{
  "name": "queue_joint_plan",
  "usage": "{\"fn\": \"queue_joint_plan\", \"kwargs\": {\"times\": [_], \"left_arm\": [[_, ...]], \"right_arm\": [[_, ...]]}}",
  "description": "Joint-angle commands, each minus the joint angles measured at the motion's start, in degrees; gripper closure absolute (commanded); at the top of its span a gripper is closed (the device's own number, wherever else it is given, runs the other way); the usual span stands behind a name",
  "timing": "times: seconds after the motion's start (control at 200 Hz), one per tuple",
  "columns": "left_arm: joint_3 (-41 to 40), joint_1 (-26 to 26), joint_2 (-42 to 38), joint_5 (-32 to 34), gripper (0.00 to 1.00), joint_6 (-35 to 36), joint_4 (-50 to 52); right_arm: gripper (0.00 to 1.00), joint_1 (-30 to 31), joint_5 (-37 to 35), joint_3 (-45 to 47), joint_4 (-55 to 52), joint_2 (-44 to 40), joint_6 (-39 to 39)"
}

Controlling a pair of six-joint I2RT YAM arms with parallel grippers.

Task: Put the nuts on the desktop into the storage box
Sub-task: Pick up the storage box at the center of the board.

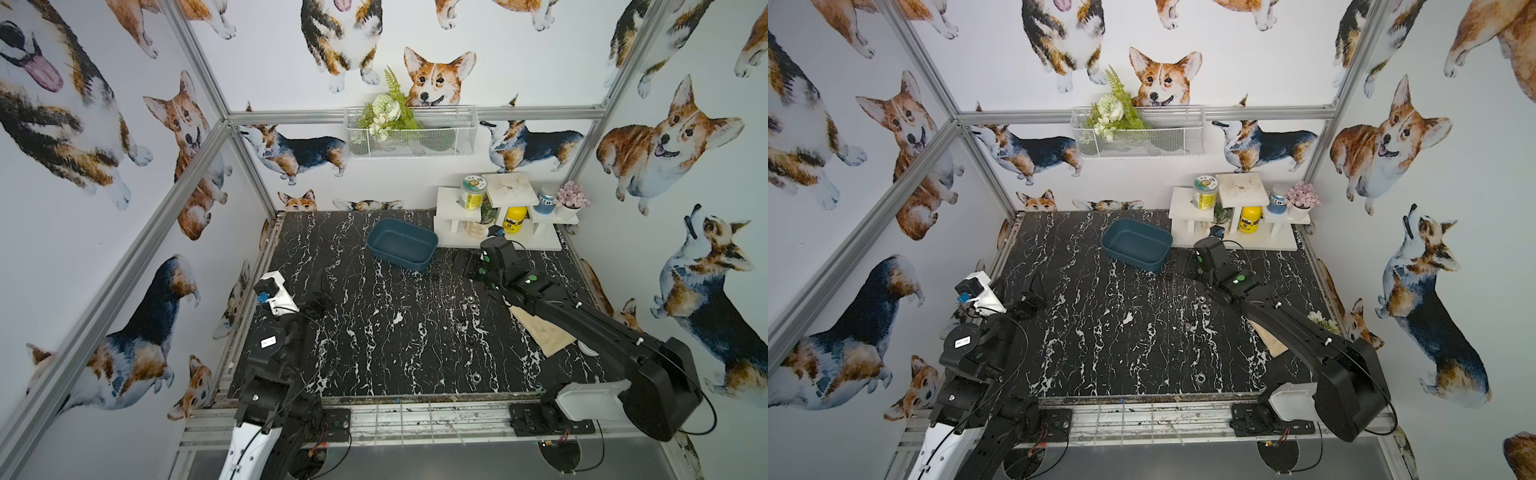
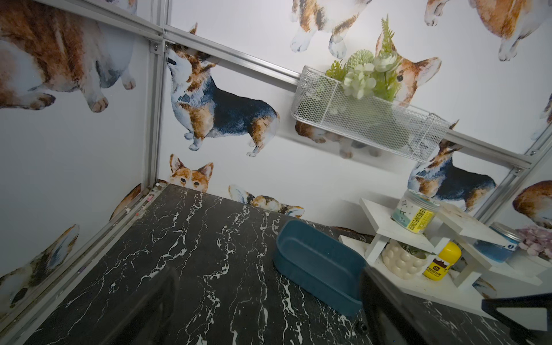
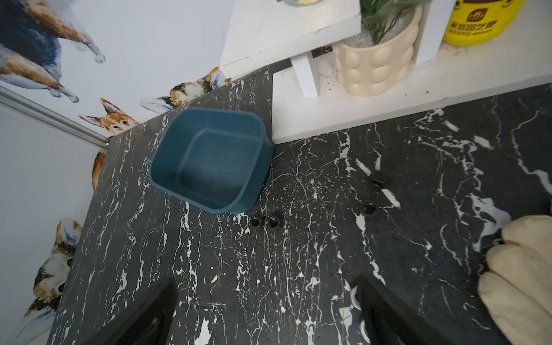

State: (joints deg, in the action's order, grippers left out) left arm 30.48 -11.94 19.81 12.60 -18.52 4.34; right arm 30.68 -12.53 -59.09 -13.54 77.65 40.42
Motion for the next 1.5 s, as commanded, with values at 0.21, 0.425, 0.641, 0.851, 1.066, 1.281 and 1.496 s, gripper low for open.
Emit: {"fn": "queue_joint_plan", "kwargs": {"times": [0.21,0.425,0.641,0.851,1.066,1.281,1.496], "left_arm": [[2.4,0.1,4.6,-4.2,0.00,2.5,3.7],[4.5,0.1,10.3,-9.2,0.00,3.9,5.8],[10.3,0.1,19.4,-15.1,0.00,6.9,10.4],[13.7,0.1,25.1,-18.5,0.00,9.0,12.4],[18.8,0.1,34.4,-17.3,0.00,6.4,18.1],[25.8,0.1,46.5,-18.3,0.00,6.5,25.5],[25.7,0.1,46.5,-22.9,0.00,7.3,22.8]], "right_arm": [[0.01,5.1,-5.3,-12.1,-3.2,17.4,9.8],[0.04,5.6,-7.6,-20.9,-7.9,27.8,12.9],[0.04,5.6,-9.6,-29.9,-12.9,36.4,12.0],[0.04,4.3,-9.3,-37.5,-15.5,43.5,11.4],[0.06,2.9,-9.3,-43.4,-17.2,48.5,11.5],[0.21,1.9,-6.9,-45.4,-16.4,51.1,11.6],[0.36,1.7,-6.0,-46.0,-16.3,52.8,11.2]]}}
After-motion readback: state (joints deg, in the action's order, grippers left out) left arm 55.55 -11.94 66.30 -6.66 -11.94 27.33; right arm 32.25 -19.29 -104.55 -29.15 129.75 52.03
